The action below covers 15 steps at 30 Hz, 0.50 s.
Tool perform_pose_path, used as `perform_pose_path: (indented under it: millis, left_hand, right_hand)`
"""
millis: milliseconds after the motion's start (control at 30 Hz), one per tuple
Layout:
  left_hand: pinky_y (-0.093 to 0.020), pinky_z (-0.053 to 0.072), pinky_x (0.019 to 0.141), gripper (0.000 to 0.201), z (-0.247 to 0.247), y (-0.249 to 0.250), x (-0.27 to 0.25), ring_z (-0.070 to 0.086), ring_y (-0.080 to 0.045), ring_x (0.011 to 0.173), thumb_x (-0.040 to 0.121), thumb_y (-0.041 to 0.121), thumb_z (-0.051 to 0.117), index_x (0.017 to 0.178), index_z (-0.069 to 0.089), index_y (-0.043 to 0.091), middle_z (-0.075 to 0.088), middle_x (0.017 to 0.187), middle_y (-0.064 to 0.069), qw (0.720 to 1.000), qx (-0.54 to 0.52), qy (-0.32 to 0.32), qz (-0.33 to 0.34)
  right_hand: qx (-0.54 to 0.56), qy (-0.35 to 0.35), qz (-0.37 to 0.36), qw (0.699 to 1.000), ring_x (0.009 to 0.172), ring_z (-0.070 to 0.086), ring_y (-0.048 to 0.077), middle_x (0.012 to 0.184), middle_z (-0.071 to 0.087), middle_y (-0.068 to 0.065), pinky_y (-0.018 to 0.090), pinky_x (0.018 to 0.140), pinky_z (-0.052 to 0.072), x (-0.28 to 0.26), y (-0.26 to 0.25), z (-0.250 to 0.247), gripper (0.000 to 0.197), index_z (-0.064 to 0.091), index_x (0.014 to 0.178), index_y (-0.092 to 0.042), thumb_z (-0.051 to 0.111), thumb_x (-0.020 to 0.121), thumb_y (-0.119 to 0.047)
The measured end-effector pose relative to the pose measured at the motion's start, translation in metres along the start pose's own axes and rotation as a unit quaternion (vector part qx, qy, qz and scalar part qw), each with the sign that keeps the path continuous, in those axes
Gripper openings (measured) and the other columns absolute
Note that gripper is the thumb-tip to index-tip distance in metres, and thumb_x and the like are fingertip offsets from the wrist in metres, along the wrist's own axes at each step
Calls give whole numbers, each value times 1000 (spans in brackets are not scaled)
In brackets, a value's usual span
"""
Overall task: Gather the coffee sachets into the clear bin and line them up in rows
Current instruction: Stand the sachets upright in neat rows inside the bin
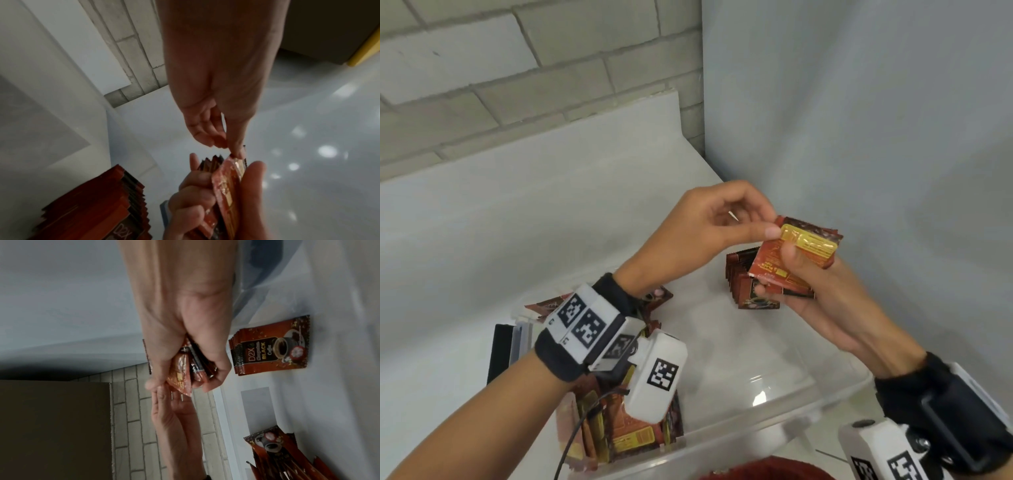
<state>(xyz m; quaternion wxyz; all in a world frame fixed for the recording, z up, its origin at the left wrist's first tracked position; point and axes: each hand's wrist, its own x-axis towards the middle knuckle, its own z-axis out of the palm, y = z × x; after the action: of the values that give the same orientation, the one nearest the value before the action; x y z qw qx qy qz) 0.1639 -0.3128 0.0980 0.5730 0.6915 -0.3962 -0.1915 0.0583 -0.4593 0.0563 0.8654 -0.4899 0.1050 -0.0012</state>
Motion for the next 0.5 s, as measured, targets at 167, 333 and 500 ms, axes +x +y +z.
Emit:
perform_pose_path:
  millis: [167, 333, 500]
  left_hand:
    - [-44, 52, 74, 7, -4, 8, -7, 62, -17, 79, 87, 8, 68, 91, 61, 10, 68, 88, -4, 990, 48, 90, 100]
    - [-22, 41, 69, 3, -2, 7, -19, 53, -23, 75, 86, 1, 67, 85, 67, -1, 72, 93, -8, 954, 188, 26, 231]
    - [-24, 44, 75, 5, -7, 6, -31, 48, -11, 83, 85, 3, 68, 81, 69, -1, 72, 99, -6, 940, 228, -45, 249]
  right_hand:
    - [43, 7, 22, 999, 71, 63, 18, 84, 64, 10, 34, 66, 57, 5, 0, 0, 107, 58, 121, -7, 81, 39, -72]
    - [69, 7, 27, 997, 71, 63, 17, 90, 68, 8, 35, 64, 57, 7, -2, -2, 93, 64, 117, -18, 81, 42, -71]
    - [86, 20, -10, 996, 77, 72, 21, 82, 70, 7, 31, 63, 57, 1, -5, -5, 43, 71, 102, -19, 82, 61, -22]
